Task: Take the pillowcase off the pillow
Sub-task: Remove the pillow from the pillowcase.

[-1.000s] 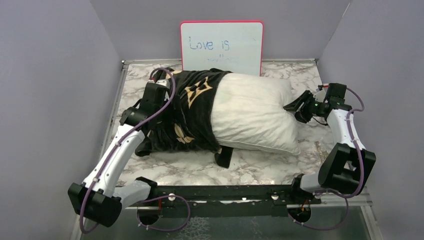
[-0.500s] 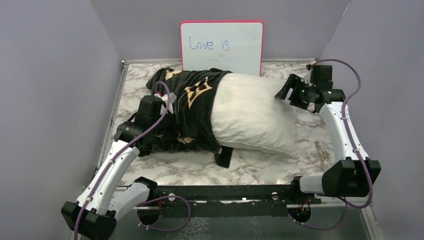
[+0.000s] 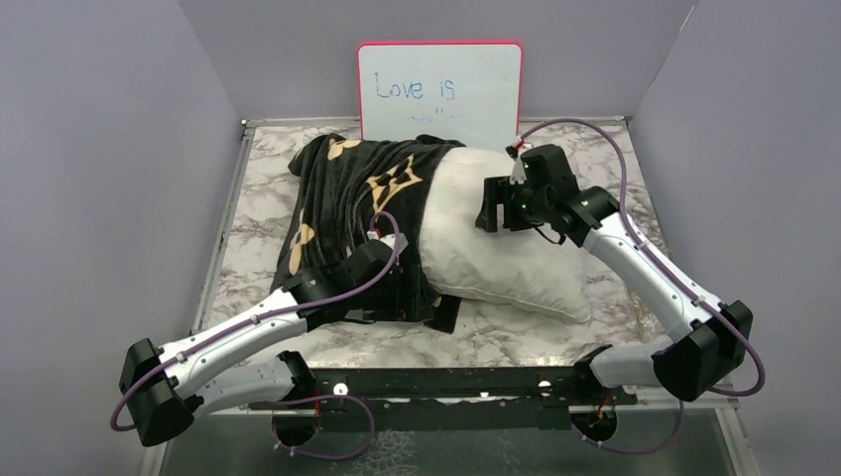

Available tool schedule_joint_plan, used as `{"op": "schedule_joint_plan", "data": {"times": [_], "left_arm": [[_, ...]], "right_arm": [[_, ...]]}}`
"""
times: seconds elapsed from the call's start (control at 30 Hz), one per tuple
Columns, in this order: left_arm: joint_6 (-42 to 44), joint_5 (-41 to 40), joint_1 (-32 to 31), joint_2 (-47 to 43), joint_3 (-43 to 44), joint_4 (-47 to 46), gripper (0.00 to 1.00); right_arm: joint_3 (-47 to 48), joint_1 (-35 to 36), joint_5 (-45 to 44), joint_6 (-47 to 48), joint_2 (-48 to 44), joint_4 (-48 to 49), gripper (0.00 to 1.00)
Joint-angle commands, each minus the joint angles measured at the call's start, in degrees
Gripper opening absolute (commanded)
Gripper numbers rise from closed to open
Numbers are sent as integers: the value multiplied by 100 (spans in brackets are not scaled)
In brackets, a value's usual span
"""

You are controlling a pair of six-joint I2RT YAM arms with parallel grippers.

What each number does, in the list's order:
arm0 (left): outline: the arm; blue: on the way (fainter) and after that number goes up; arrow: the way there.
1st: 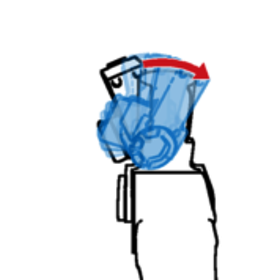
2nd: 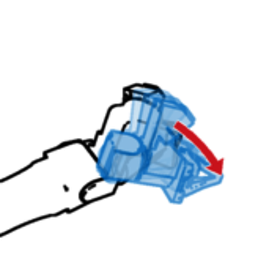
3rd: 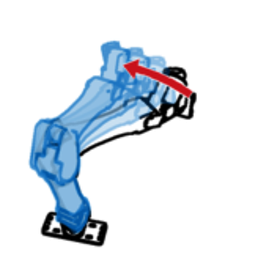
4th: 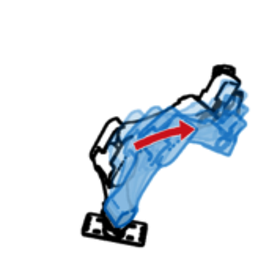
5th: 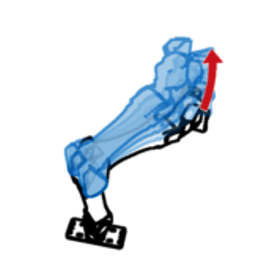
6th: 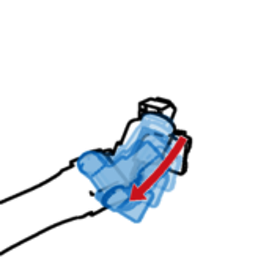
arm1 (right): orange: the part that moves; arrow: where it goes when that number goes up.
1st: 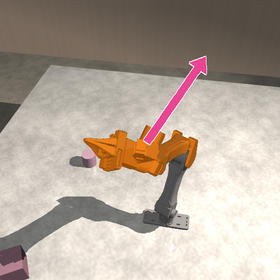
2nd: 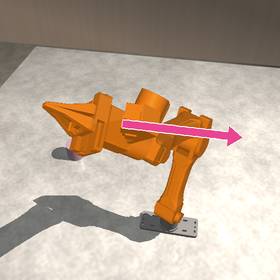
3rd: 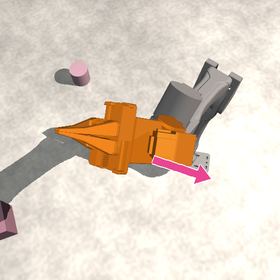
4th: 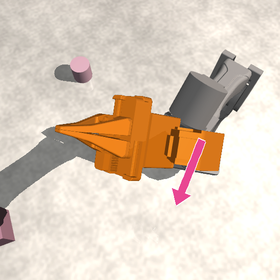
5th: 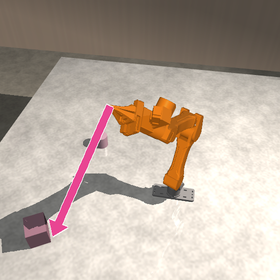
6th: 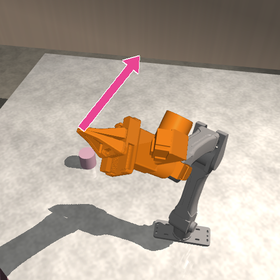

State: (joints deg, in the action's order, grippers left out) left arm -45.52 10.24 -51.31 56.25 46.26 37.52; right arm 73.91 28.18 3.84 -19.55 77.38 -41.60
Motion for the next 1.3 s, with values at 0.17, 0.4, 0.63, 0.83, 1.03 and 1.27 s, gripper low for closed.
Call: {"op": "schedule_joint_plan", "data": {"times": [0.17,0.4,0.63,0.83,1.03,1.27], "left_arm": [[-2038,-3185,-537,59,-1075,-1877,88],[-2442,-4428,-538,167,-1842,-3242,78],[-1827,-5196,-529,-218,-1575,-2786,17],[-860,-5189,-529,-309,-825,-1909,0],[-39,-4619,-529,-368,60,-1756,0],[500,-4326,-530,-306,1135,-1437,0]], "right_arm": [[-766,867,70,290,-904,1028,78],[-1127,935,740,549,-1177,1339,78],[-1740,942,488,535,-921,1514,78],[-2043,941,698,999,-1488,2313,78],[-2405,938,2000,1858,-2017,3399,80],[-2186,990,2999,3121,-2010,3298,78]]}}
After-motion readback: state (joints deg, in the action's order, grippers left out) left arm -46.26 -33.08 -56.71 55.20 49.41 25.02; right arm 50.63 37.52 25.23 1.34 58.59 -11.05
